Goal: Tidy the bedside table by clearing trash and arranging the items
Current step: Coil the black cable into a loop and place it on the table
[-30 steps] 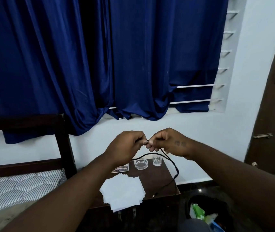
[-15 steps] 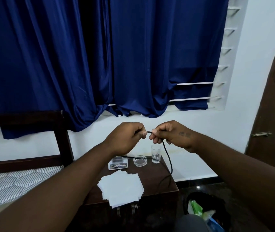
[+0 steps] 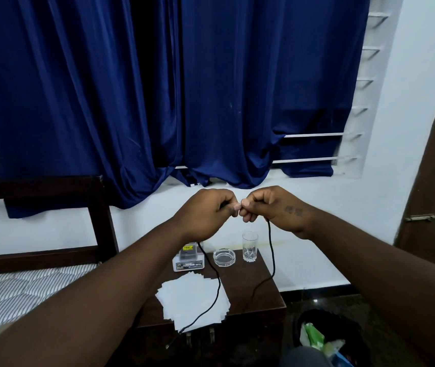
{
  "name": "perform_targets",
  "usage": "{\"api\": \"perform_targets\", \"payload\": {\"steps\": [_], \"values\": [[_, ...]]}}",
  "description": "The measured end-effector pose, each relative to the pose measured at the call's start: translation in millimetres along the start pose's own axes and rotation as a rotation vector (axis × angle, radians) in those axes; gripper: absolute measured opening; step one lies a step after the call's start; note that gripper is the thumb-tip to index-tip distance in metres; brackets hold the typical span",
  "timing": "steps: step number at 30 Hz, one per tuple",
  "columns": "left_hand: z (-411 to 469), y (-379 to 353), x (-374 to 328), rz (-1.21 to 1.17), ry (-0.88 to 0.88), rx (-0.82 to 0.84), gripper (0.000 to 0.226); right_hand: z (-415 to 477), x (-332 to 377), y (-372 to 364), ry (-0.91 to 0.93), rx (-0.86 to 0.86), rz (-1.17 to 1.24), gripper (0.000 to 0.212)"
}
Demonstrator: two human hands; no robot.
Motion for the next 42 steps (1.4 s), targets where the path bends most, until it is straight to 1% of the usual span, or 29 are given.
{"api": "perform_targets", "payload": {"steps": [5,8,11,16,20,23,26,29,34,37,42], "values": [[0.4,9.2,1.6,-0.026,0.015,-0.020,0.024,1.5,-1.2,11.5,-0.004,-0.044,-0.004,0.026],[0.2,9.9,1.5,-0.025,0.016,-0.021,0.024,1.1,0.4,10.7,-0.018,-0.027,-0.025,0.028],[2.9,7.7,-3.5,-0.042,-0.002,-0.022,0.022,5.9,10.3,2.0,0.017,-0.005,-0.027,0.031],[2.0,13.6,-0.2,-0.100,0.035,-0.008,0.025,5.5,9.9,11.6,0.030,-0.062,-0.031,0.029],[0.7,15.9,0.5,-0.075,0.035,-0.017,0.026,4.5,4.5,12.5,0.002,-0.040,-0.027,0.031],[3.6,11.7,-3.6,-0.077,0.020,-0.008,0.024,8.8,12.1,2.1,0.038,-0.020,0.001,0.030],[4.6,13.3,-3.3,-0.086,0.024,-0.014,0.025,10.2,14.9,2.5,0.058,-0.047,-0.005,0.028],[2.2,17.9,1.0,-0.091,0.044,-0.017,0.026,6.5,7.5,10.7,0.036,-0.061,-0.005,0.030],[2.6,13.9,-2.5,-0.078,0.044,-0.009,0.025,10.2,10.3,-0.9,0.046,0.003,-0.006,0.030],[2.7,13.9,-5.3,-0.087,0.042,-0.009,0.026,13.6,13.5,-2.1,0.060,-0.017,0.001,0.029],[-1.5,20.3,-0.8,-0.078,0.053,-0.018,0.026,8.5,2.3,9.4,0.019,-0.041,-0.007,0.033]]}}
Point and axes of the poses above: each hand's wrist, its own z-axis towards the middle knuckle, its own y-axis out of the back of the hand, x = y × z, the point moved 7 cm from there along z, towards the middle knuckle, and after that the axes turned 8 degrees about -z, right-handed, at the moved point
